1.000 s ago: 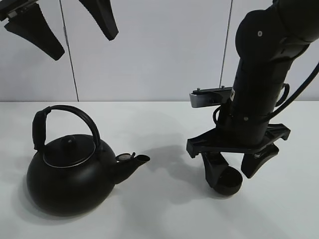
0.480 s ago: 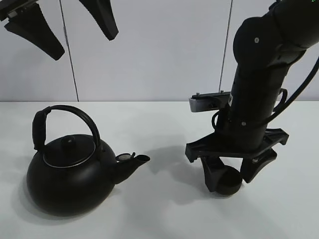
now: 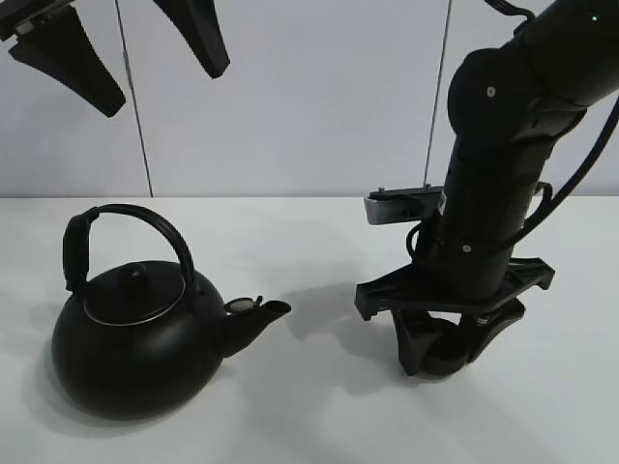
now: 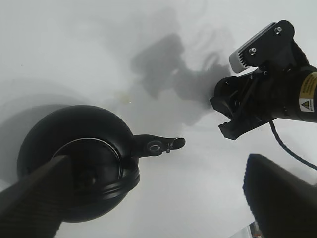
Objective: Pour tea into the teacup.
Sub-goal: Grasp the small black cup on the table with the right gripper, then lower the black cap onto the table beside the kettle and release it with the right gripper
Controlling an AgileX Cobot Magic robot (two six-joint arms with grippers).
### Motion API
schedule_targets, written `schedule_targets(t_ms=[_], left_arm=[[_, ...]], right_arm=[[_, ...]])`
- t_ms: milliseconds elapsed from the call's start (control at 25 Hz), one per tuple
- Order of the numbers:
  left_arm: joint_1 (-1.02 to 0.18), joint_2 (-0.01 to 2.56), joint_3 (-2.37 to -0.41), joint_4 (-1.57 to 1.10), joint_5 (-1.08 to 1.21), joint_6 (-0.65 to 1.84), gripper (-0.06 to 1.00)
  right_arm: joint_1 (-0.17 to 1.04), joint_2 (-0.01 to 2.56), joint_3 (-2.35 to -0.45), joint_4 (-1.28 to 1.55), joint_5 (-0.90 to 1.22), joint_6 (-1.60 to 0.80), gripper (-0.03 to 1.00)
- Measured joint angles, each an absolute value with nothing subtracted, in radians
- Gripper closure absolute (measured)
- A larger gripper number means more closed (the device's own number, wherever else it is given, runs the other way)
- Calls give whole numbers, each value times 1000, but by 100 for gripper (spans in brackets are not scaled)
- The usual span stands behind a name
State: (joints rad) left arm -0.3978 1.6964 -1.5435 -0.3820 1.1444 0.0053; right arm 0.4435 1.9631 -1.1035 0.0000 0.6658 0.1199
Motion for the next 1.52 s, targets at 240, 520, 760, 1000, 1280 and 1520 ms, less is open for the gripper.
schedule_targets(t_ms=[240,520,760,1000,1280,1520], left_arm=[[-398,1696,-1543,-382,1142,5,28],[-398,1696,-1543,-382,1128,0,28],[-398,1696,-1543,-382,1127,5,28],[-398,1696,-1543,-382,1126,5,28],[-398,1696,-1543,-382,1126,5,28],[-398,1696,-1543,-382,1125,5,28]], right_arm=[[486,1961,-1125,24,667,109,57],[573,1960,-1141,31,662,108,57],[610,1984,-1141,40,644,107,57],[610,1994,-1142,42,631,107,57],[610,2002,-1147,39,628,108,57],[610,2006,-1147,37,628,108,55]])
